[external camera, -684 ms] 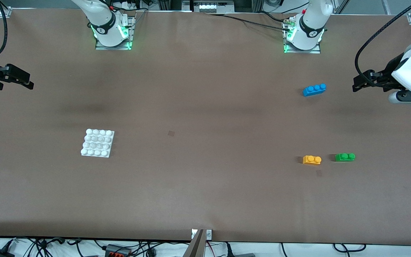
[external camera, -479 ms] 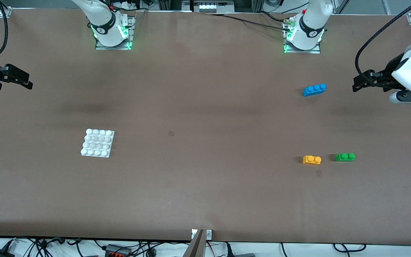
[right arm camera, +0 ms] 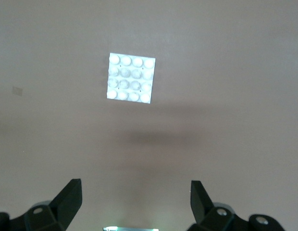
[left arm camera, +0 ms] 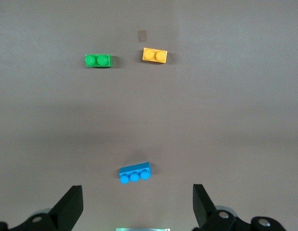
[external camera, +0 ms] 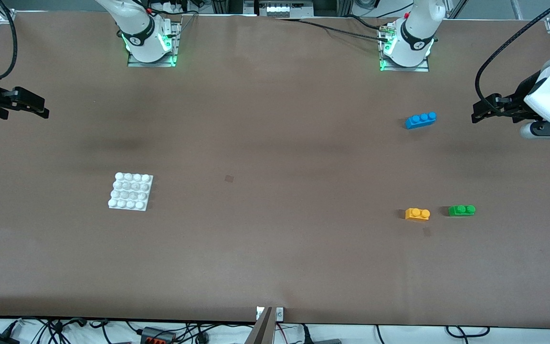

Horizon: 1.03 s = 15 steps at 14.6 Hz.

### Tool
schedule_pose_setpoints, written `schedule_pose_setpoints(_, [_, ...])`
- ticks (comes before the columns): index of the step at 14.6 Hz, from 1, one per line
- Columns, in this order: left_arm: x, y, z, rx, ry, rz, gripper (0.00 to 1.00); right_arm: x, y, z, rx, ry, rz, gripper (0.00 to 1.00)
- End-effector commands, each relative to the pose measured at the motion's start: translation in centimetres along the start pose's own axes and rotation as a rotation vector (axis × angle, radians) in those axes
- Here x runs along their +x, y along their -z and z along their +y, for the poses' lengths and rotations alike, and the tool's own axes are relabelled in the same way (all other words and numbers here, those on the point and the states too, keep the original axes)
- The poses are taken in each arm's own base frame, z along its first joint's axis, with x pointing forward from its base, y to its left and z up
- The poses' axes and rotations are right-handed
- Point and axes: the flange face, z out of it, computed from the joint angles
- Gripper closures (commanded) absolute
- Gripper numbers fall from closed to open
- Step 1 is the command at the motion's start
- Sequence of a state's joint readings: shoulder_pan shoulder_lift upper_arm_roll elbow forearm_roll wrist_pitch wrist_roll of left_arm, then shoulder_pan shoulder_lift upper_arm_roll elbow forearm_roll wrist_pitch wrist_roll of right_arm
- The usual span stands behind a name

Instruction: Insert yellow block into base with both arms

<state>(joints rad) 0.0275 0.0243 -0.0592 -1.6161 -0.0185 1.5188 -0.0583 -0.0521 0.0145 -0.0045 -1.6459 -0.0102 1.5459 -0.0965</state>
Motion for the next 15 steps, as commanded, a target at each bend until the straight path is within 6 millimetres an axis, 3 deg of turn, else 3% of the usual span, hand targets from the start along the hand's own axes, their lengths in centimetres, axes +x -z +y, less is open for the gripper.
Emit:
schedule_pose_setpoints(1, [-0.1, -0.1, 0.0, -0.011, 0.008, -0.012, 0.0, 0.3, -3.6, -0.2, 0.002, 0.008, -0.166, 0.0])
schedule_pose_setpoints(2, [-0.1, -0.1, -0.1, -0.011, 0.006, -0.012, 0.0, 0.4, -4.4, -0.2, 0.013, 0.005, -0.195, 0.0])
schedule_pose_setpoints(5, [0.1, -0.3, -0.9, -0.013, 0.017, -0.017, 0.0, 3.6, -10.0, 0.6, 0.022, -0.009, -0.173, 0.0])
schedule_pose_setpoints(9, [0.1, -0.4, -0.7, -0.012, 0.014, -0.023, 0.0, 6.0, -18.8, 0.1, 0.095, -0.09, -0.15, 0.0])
schedule_pose_setpoints(12, [0.1, -0.4, -0.8, -0.012, 0.013, -0.023, 0.0, 8.3, -23.7, 0.2, 0.09, -0.097, -0.127, 0.0])
schedule_pose_setpoints(15, [0.1, -0.4, -0.8, -0.012, 0.016, -0.024, 0.0, 9.8, -27.3, 0.8, 0.079, -0.107, -0.089, 0.0])
